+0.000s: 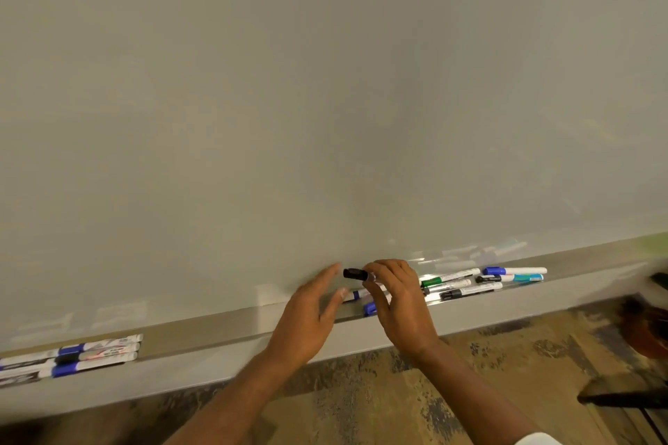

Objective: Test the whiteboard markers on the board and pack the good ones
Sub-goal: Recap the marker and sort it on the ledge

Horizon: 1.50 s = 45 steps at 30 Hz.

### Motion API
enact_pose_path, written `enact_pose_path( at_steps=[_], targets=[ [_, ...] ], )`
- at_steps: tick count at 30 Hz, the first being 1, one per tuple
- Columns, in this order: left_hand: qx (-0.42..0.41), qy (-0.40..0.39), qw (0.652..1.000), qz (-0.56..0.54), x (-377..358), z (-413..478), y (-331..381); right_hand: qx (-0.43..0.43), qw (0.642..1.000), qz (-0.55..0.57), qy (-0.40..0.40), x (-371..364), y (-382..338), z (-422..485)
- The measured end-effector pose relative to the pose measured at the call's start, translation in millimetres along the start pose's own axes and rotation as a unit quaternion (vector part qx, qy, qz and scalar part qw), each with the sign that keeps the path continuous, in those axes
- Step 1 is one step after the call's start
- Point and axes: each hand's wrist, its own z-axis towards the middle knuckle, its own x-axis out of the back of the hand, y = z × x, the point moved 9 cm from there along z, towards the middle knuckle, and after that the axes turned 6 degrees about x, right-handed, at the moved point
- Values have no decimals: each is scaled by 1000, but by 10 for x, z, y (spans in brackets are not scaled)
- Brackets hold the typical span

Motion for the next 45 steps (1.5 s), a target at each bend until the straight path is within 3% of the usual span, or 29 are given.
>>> enact_pose_path(
  at_steps=[4, 9, 15, 21, 28, 34, 39, 43, 45],
  targets=[
    [23, 45, 978, -202, 499, -85, 408, 3, 994, 108, 23, 151, -554, 208],
    [7, 47, 944, -326, 1100, -268, 923, -40, 963, 264, 48, 434, -1302, 479],
    [-34, -26, 926, -374, 1697, -505, 1430, -122, 899, 419, -31, 702, -2087, 789],
    [-77, -77, 917, -385, 2079, -779, 1901, -168, 840, 501, -125, 868, -2730, 883],
    [-95, -88, 896, -424, 2335, -993, 2254, -183, 807, 555, -80, 1074, -3066, 916],
    [-125, -42, 893, -429, 2568, -1124, 2513, -186, 831, 522, -48, 1334, -3222, 967],
    [-155, 76, 876, -450, 3093, -1153, 2704, -170, 872, 459, -12, 1535, -3249, 938],
    [-204, 171, 872, -411, 3432, -1228, 2916, -96, 843, 529, 3, 1895, -3369, 1173],
    [-240, 215, 867, -379, 3591, -1274, 3052, -48, 838, 541, 52, 2182, -3396, 1336]
  ],
)
